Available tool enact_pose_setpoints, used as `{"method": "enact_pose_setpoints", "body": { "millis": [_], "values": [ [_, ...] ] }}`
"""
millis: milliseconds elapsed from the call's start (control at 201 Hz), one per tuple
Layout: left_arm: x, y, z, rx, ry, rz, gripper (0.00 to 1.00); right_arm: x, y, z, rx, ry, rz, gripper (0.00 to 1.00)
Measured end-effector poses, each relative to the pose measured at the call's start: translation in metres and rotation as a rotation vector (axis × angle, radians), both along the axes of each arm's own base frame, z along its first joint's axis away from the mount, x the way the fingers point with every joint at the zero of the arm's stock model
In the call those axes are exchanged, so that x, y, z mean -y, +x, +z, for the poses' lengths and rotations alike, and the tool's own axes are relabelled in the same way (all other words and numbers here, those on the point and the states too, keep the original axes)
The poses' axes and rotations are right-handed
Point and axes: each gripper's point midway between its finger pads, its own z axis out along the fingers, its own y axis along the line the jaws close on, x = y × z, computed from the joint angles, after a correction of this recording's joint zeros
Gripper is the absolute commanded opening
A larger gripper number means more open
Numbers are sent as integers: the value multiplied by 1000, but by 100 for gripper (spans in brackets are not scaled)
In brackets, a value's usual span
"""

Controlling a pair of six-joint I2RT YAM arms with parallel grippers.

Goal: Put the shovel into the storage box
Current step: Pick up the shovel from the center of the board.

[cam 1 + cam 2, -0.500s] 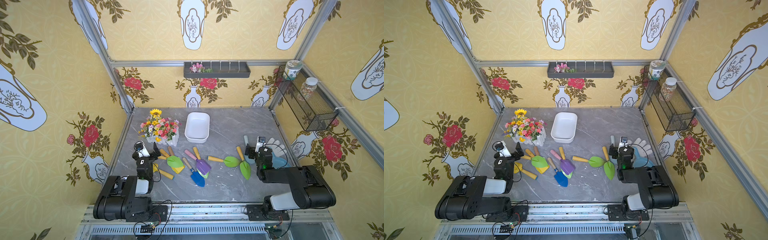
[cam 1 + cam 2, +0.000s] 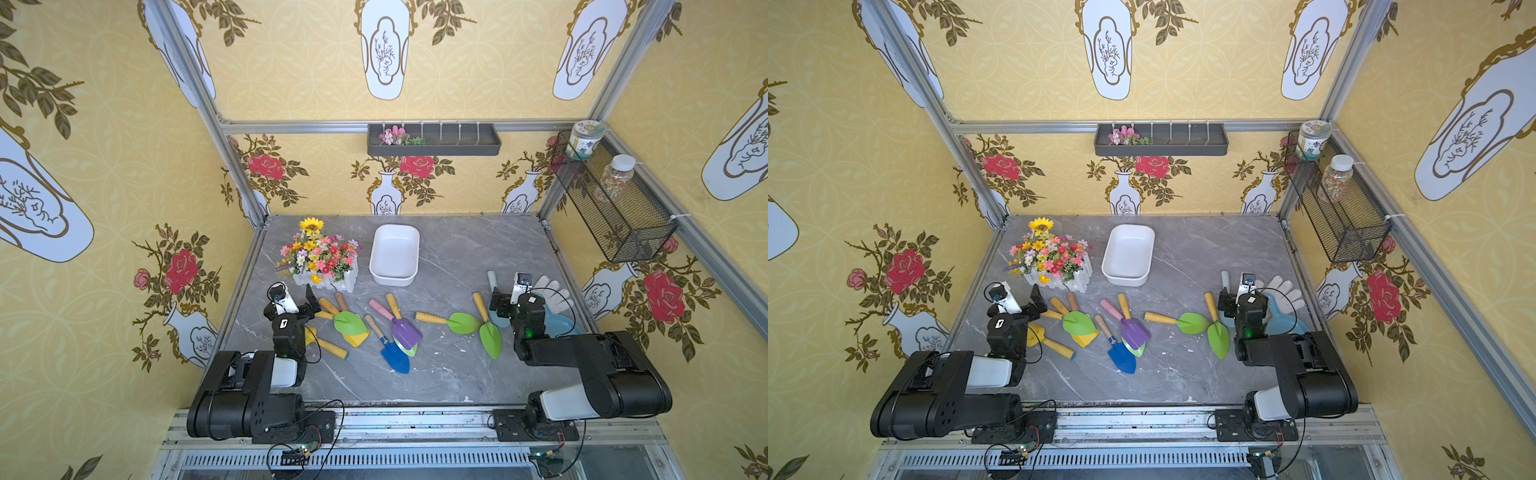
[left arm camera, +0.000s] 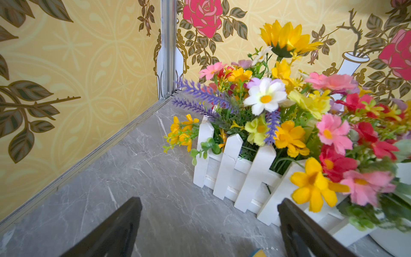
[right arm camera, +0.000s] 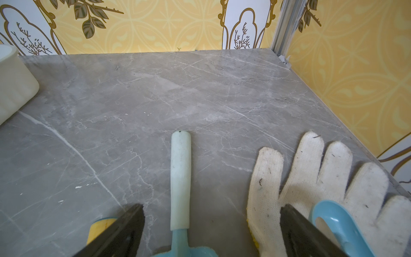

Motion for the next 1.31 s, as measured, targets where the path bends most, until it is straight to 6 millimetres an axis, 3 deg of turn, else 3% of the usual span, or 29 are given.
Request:
{"method": "enact_pose_setpoints", "body": {
  "millis": [194,329,488,683,787,887,937,1061,1166,1245,1305],
  "values": [
    [-1,0,2,3,-2,4,100,-1,0,0,1,1,4,97],
    [-8,1,19,41,-13,53,100,1,-1,6,-6,-14,-16,97],
    [-19,10,63,104,-36,153,100,3,14,65,75,-14,-51,97],
    [-39,-5,110,183,-216,287,100,22,11,123,117,162,-169,97],
    [-43,-13,121,202,-367,303,100,28,8,141,98,340,-214,97],
    [-36,-19,123,201,-501,260,100,32,8,144,40,485,-235,97],
    [-28,-20,126,201,-556,217,99,25,10,142,-1,546,-209,97],
    [-3,-21,140,167,-632,76,76,-8,8,138,-95,677,-70,98],
    [20,-17,152,95,-658,-39,65,-39,2,146,-162,727,44,94],
    [40,-16,143,-3,-684,-128,60,-68,-1,156,-200,715,152,91],
    [60,-22,123,-103,-709,-199,59,-93,-6,157,-250,694,230,90]
  ]
}}
